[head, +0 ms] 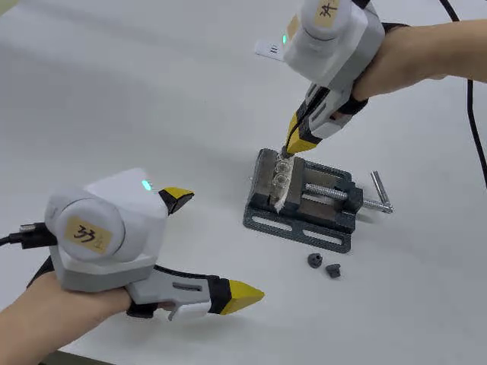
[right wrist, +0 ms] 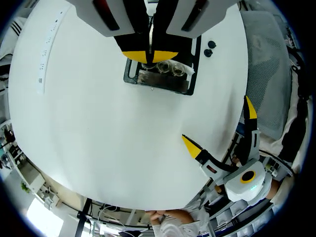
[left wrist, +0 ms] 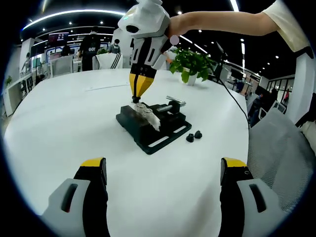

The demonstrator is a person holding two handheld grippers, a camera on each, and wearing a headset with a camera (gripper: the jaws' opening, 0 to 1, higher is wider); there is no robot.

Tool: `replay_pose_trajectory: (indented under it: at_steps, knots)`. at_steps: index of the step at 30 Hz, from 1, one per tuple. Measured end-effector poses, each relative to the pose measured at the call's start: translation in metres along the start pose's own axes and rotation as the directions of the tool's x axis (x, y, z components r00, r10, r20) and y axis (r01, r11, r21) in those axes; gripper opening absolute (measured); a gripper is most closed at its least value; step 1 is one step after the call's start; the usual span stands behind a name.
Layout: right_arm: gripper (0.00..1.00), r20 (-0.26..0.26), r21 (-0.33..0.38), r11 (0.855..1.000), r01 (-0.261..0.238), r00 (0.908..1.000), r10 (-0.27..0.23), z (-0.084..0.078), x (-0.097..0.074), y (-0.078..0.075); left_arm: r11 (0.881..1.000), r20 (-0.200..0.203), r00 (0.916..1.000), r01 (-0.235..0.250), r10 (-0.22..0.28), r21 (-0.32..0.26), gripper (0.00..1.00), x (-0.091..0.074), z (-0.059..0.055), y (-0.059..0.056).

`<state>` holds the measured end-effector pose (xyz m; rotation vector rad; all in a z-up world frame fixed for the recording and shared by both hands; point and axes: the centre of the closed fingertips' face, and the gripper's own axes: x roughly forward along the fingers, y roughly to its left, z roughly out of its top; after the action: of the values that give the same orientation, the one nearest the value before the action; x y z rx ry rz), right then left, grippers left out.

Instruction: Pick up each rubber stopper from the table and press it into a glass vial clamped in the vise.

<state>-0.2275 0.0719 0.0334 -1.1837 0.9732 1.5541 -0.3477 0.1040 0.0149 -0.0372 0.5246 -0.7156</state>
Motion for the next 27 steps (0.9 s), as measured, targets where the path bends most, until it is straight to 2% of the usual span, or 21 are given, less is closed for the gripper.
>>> replay_pose_trajectory:
  at_steps: [2, 10, 11, 18, 27]
  knots:
    - [0.00, -0.010, -0.019, 1.000, 0.004, 0.9999, -0.004, 0.0001, 0.0002, 0.0019, 1.000, 0.001, 1.0000, 0.001, -0.001, -0.001, 0.95, 0.0003, 0.0000, -0.0002]
    - [0.00, -0.028, -0.004, 1.000, 0.011, 0.9996, -0.011, -0.0008, 0.0025, -0.0031, 1.000, -0.005, 1.0000, 0.001, -0.001, -0.005, 0.95, 0.0015, -0.0020, -0.0003]
    - [0.00, -0.040, -0.018, 1.000, 0.008, 0.9992, -0.009, -0.0016, 0.0031, -0.0035, 1.000, -0.006, 1.0000, 0.002, -0.002, -0.008, 0.95, 0.0017, -0.0025, -0.0004]
    - [0.00, -0.052, 0.000, 1.000, -0.013, 0.9986, 0.013, -0.0026, 0.0042, -0.0048, 1.000, -0.001, 1.0000, -0.001, 0.001, -0.013, 0.95, 0.0027, -0.0012, -0.0017]
    - [0.00, -0.093, -0.009, 1.000, -0.018, 0.9956, 0.017, -0.0004, 0.0049, -0.0009, 1.000, 0.006, 1.0000, -0.007, 0.007, -0.015, 0.95, 0.0032, 0.0024, 0.0005]
